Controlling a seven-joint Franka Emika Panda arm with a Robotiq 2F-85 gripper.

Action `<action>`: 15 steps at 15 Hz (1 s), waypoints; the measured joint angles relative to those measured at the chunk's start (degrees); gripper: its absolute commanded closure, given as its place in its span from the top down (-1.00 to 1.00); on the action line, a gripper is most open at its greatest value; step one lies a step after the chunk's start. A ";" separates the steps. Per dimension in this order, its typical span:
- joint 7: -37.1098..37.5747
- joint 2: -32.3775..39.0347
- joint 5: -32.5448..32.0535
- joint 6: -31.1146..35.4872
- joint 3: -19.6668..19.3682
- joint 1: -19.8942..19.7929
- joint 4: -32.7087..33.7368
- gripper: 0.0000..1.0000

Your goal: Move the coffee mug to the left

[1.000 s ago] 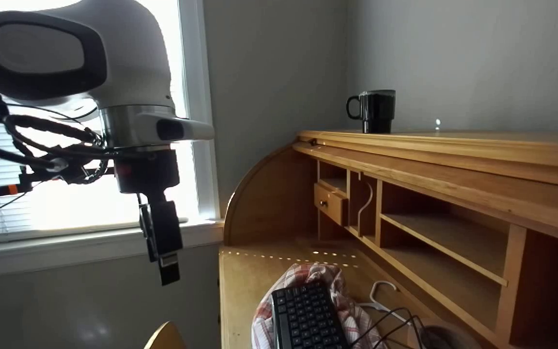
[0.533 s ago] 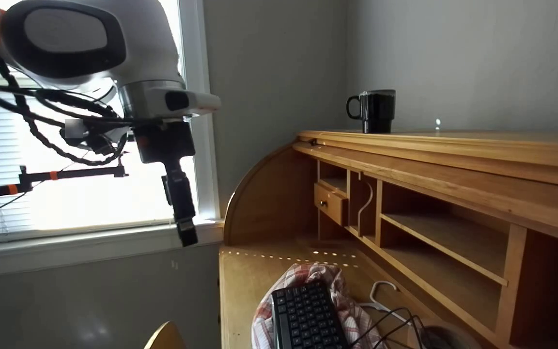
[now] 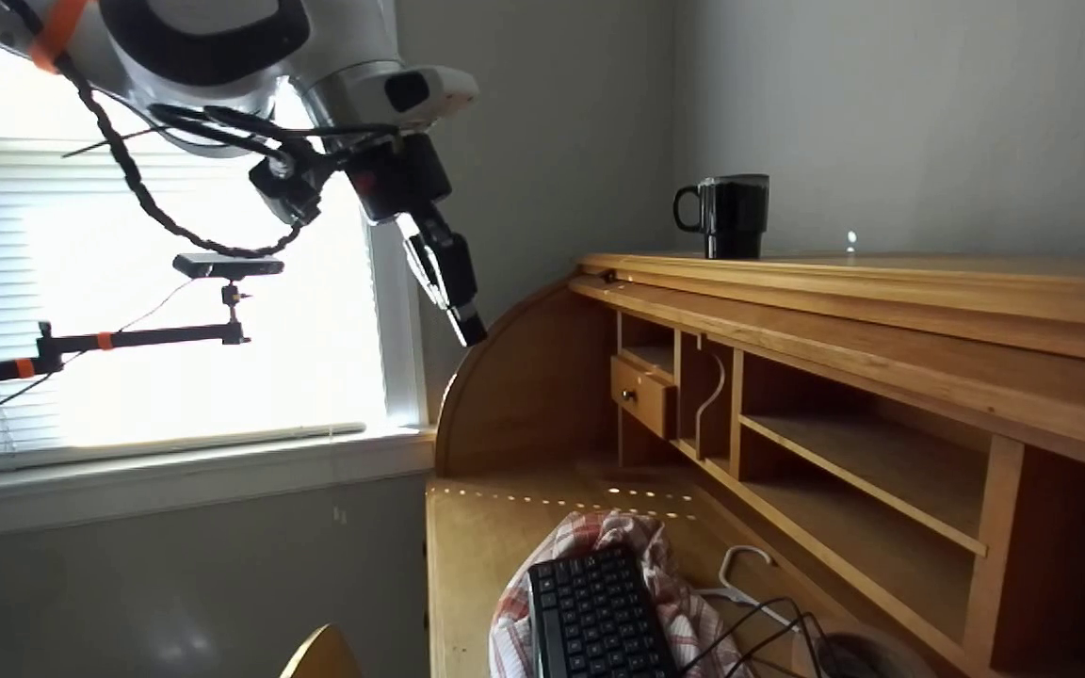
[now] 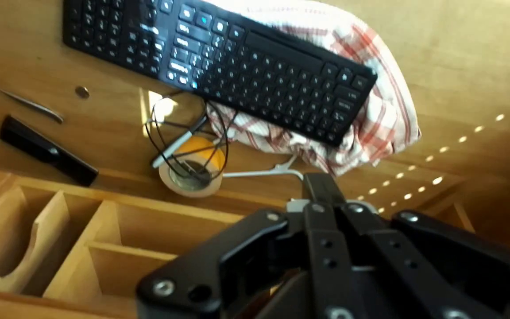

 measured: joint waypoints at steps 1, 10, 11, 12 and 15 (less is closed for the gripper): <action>-0.10 0.79 0.32 2.13 0.00 0.22 1.32 -1.00; 0.29 7.36 -0.58 20.36 0.23 0.48 8.74 -0.98; 0.33 7.79 -0.58 20.72 0.22 0.42 9.11 -0.98; 0.36 8.02 -0.59 20.91 0.22 0.40 9.28 -0.98; 0.39 8.21 -0.57 20.98 0.21 0.40 9.51 -1.00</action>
